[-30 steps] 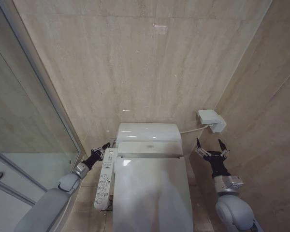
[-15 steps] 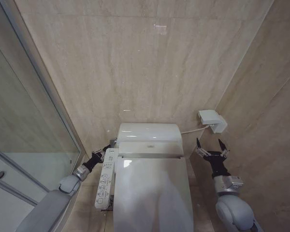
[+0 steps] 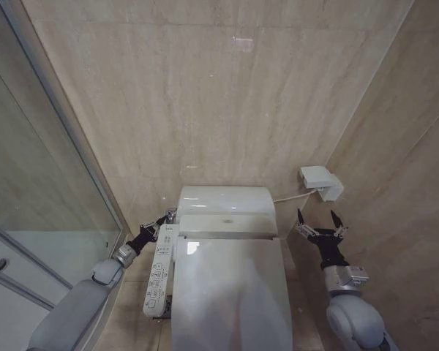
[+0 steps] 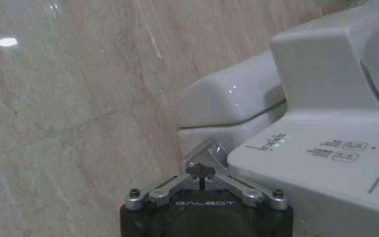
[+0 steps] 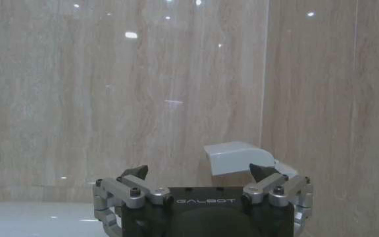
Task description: Open the toilet lid, clean the toilet bowl with a toilet brush, close the toilet lid, and flush.
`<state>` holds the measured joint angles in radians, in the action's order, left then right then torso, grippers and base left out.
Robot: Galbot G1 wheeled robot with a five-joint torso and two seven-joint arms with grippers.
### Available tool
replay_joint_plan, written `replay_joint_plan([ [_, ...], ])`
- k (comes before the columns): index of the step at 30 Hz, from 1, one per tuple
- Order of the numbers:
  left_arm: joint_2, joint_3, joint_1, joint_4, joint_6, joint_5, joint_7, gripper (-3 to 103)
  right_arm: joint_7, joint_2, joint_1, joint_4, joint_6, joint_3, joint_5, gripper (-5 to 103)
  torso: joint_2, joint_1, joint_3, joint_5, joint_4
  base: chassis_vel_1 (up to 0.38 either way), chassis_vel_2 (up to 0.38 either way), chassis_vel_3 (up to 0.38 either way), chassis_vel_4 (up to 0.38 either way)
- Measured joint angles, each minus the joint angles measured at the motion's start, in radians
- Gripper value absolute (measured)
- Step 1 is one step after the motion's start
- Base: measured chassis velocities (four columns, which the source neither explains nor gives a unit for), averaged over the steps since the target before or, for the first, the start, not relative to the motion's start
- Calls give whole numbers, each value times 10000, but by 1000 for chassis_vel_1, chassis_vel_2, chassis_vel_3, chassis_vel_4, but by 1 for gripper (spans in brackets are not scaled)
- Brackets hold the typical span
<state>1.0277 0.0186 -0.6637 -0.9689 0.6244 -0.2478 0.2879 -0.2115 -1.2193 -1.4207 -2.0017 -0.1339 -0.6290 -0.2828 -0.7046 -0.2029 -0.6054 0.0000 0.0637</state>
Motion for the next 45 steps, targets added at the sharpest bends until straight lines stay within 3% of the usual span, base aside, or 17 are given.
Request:
replay_joint_plan([
  [34, 157, -128, -65, 37, -6, -23, 143, 0, 0, 0, 0, 1, 0, 0, 0, 100, 0, 0, 1, 0, 5, 0, 0, 0, 0],
  [45, -92, -1448, -1956, -1575, -275, -131, -369, 0, 0, 0, 0, 1, 0, 0, 0, 100, 2, -1, -3, -9, 11, 0, 0, 0, 0],
])
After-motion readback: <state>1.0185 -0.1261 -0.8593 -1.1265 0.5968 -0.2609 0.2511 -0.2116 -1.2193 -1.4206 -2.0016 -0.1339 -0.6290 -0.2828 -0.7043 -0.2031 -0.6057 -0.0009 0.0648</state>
